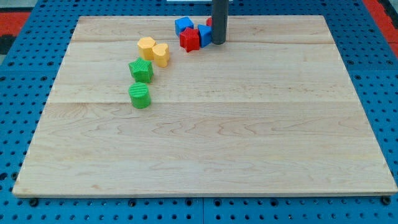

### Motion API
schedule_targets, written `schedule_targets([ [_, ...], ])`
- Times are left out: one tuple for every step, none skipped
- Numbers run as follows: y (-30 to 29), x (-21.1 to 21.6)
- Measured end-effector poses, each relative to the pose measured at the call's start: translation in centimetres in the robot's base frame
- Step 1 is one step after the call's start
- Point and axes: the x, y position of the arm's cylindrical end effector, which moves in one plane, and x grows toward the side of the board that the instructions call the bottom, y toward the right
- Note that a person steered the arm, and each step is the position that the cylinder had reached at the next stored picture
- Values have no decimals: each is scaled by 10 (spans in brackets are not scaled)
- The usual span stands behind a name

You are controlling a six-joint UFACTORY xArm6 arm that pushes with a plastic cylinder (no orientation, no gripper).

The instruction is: Move the green blocks towards the bottom left side of the board

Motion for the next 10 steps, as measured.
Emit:
schedule_targets([
  [0,0],
  [0,0],
  [0,9],
  [4,47],
  [-34,83],
  [-79,119],
  [-120,159],
  [-163,199],
  [-154,170],
  [-143,121],
])
